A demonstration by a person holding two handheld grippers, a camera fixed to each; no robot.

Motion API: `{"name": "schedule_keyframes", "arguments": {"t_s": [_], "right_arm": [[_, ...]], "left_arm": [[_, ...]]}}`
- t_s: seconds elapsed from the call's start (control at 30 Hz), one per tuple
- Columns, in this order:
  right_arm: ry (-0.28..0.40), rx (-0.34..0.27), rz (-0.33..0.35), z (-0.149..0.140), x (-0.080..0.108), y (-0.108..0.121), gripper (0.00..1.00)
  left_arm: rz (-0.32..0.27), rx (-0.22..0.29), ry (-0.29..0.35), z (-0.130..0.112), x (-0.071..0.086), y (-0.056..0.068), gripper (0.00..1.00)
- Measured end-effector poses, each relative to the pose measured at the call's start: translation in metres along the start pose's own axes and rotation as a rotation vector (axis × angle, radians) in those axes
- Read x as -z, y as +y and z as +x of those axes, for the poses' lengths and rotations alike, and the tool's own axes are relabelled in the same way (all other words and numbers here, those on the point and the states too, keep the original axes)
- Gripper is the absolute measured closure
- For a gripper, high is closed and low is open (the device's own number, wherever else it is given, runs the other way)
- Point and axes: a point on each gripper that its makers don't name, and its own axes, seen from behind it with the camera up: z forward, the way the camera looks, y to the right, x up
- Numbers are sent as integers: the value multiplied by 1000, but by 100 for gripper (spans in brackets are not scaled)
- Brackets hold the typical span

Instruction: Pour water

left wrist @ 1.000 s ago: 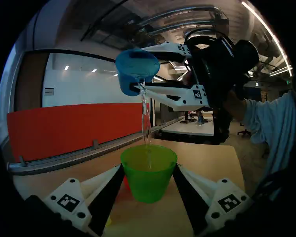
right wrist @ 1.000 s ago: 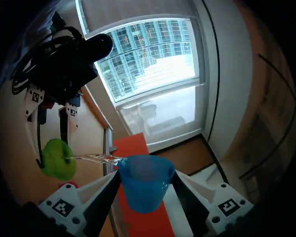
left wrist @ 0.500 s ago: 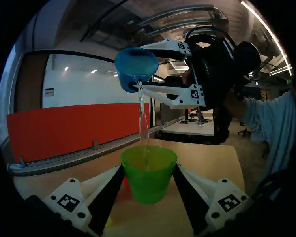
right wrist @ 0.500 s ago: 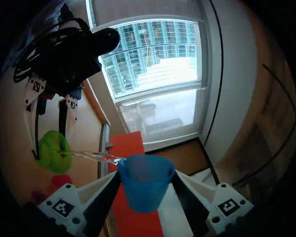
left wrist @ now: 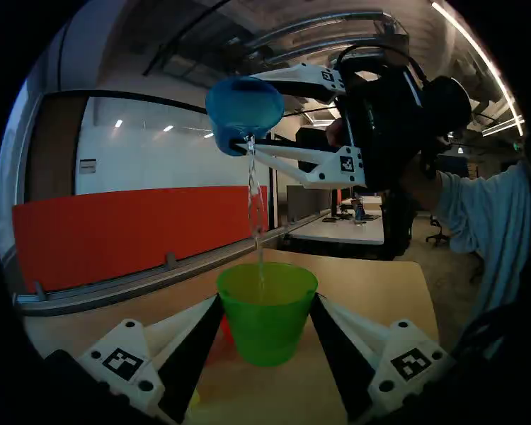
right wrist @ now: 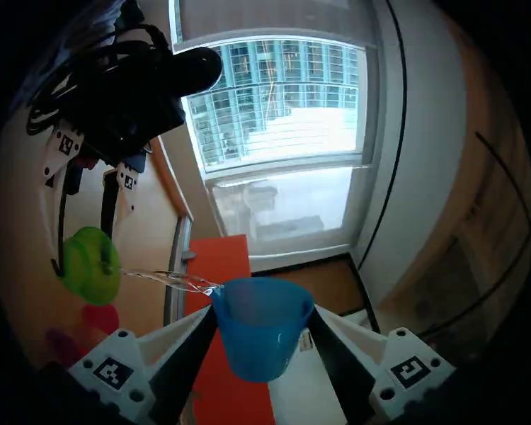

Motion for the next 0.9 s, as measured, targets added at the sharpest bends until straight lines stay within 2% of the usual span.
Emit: {"name": "schedule_keyframes", "arguments": {"t_s": [0.9], "right_arm": [[-6,150,-12,7,-5,12,10]], "left_arm": [[2,0,5,2,0,1,15]]}}
